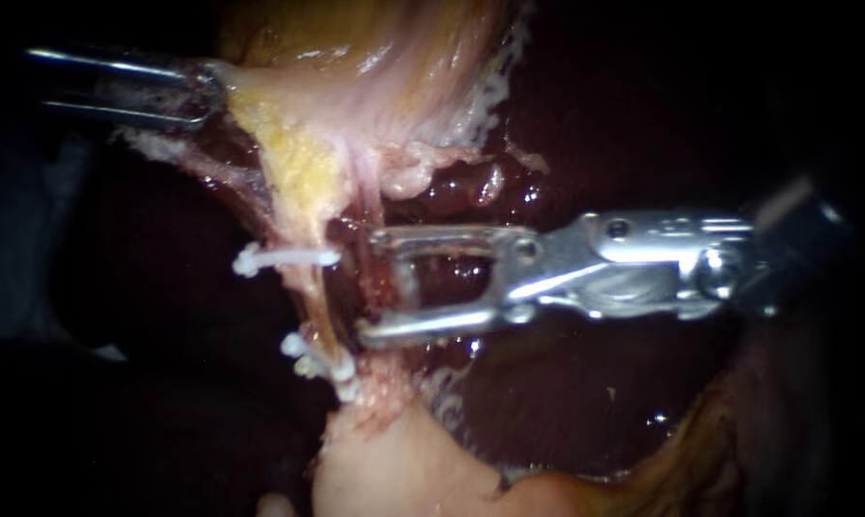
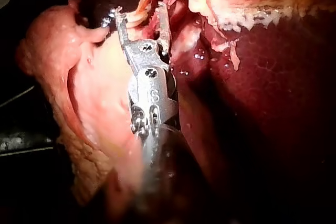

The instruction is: Going back third clip left tube

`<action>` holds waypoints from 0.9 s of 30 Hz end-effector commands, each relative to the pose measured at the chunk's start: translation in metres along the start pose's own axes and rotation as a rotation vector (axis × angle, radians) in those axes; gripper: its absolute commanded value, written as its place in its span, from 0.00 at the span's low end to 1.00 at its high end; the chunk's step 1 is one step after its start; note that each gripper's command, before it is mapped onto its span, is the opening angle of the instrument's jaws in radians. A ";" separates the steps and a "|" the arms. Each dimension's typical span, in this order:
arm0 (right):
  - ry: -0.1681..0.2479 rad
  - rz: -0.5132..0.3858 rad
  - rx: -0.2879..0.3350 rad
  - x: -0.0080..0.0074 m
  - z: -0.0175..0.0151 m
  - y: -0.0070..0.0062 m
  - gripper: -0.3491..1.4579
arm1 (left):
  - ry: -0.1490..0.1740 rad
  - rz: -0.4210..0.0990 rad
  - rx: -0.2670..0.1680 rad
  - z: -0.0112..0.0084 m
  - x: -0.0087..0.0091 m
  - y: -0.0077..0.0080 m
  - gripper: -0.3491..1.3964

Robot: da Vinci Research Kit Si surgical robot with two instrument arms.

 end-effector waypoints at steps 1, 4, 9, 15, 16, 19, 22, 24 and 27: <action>-0.001 -0.010 0.001 0.0001 -0.0009 -0.0002 0.47 | 0.000 0.000 -0.001 -0.0001 0.0000 0.0000 0.00; -0.006 -0.033 0.000 0.0002 -0.0038 -0.0008 0.47 | 0.000 0.000 -0.001 -0.0001 0.0000 0.0000 0.00; -0.081 -0.058 -0.004 0.0004 -0.0074 -0.0016 0.47 | 0.000 0.000 -0.001 -0.0001 0.0000 0.0000 0.00; -0.137 -0.073 -0.012 0.0004 -0.0088 -0.0019 0.47 | 0.000 0.000 0.000 0.0000 0.0000 0.0001 0.00; -0.137 -0.073 -0.012 0.0004 -0.0088 -0.0019 0.47 | 0.000 0.000 0.000 0.0000 0.0000 0.0001 0.00; -0.138 -0.079 -0.011 0.0004 -0.0089 -0.0020 0.47 | 0.001 0.000 0.001 0.0002 0.0000 0.0001 0.00; -0.138 -0.079 -0.011 0.0004 -0.0090 -0.0020 0.47 | 0.002 0.001 0.003 0.0005 -0.0001 0.0001 0.00; -0.138 -0.079 -0.011 0.0004 -0.0090 -0.0020 0.47 | 0.003 0.001 0.005 0.0010 -0.0002 0.0000 0.00; -0.137 -0.079 -0.010 0.0004 -0.0090 -0.0021 0.47 | 0.004 0.004 0.005 0.0022 -0.0005 -0.0004 0.00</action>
